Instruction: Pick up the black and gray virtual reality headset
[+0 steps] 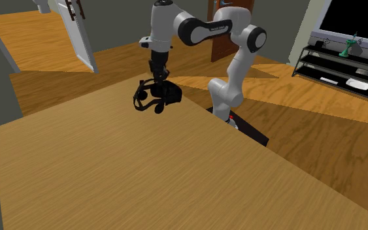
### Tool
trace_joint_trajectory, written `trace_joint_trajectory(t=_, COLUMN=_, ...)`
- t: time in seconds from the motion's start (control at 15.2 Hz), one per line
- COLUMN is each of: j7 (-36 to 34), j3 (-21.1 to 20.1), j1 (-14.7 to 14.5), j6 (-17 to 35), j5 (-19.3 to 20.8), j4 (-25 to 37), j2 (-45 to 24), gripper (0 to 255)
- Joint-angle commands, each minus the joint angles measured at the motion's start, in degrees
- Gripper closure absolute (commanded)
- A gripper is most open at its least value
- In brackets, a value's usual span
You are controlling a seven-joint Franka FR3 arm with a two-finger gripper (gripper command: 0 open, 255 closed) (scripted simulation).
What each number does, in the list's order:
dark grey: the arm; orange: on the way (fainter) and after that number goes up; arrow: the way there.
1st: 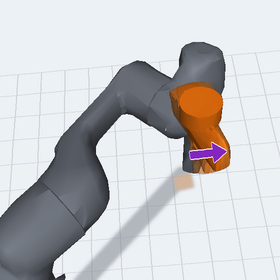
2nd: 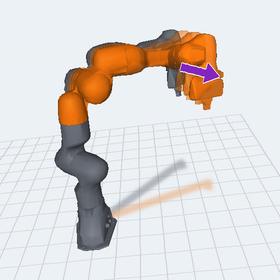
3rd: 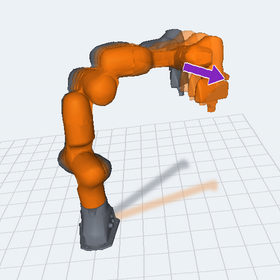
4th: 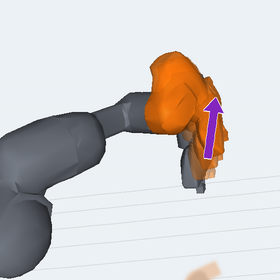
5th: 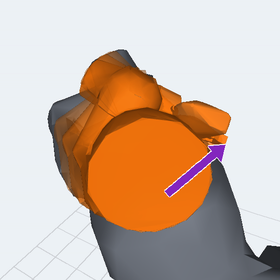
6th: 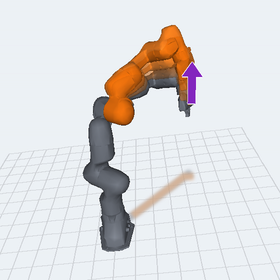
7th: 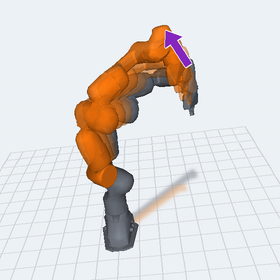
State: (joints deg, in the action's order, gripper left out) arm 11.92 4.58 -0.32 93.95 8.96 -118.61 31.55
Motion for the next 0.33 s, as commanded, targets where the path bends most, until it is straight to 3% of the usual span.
trace_joint_trajectory(t=0.0, j7=0.1, j3=-0.1, j1=0.0, j6=-1.3, j5=-0.1, j4=1.9, j2=-0.5, gripper=255)
trace_joint_trajectory(t=0.26, j7=0.3, j3=-0.2, j1=0.0, j6=-2.9, j5=-0.1, j4=4.1, j2=-1.1, gripper=255)
